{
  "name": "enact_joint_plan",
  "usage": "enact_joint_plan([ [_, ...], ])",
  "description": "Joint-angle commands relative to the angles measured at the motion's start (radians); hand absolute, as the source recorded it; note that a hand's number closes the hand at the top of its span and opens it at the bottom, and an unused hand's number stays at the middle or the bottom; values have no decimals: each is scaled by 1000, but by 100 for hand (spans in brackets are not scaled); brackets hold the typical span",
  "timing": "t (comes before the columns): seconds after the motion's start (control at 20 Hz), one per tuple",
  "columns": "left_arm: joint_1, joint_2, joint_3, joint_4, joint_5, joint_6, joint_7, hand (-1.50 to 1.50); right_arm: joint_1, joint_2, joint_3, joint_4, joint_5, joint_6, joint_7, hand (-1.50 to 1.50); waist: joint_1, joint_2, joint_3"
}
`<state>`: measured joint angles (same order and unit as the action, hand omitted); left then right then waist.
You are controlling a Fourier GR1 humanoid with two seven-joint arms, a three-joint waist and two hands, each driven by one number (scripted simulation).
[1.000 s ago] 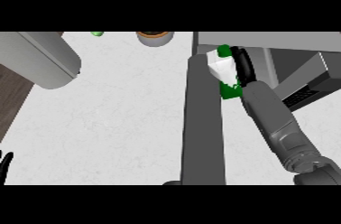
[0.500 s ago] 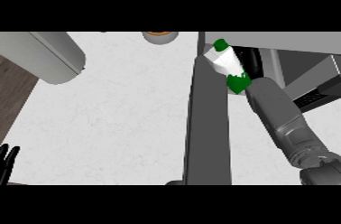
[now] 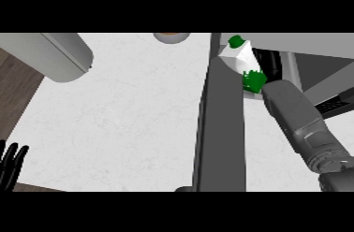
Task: Pick up the milk, place it into the microwave and close the microwave
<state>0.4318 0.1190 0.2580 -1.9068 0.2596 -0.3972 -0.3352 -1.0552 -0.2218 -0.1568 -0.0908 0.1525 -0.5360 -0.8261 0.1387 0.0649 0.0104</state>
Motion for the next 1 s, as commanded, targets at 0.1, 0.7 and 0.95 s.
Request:
enact_joint_plan([
  [0.1,-37,-6,-10,24,-20,16,2,-150,-7,-10,18,35,27,-80,36,150,17,11,-6],
  [0.7,-71,-6,-15,72,-20,14,9,-150,-14,10,60,28,72,-113,26,-150,38,17,-5],
  [0.95,-92,12,-5,105,-35,13,5,-150,-3,46,74,25,90,-135,11,-150,32,16,-5],
])
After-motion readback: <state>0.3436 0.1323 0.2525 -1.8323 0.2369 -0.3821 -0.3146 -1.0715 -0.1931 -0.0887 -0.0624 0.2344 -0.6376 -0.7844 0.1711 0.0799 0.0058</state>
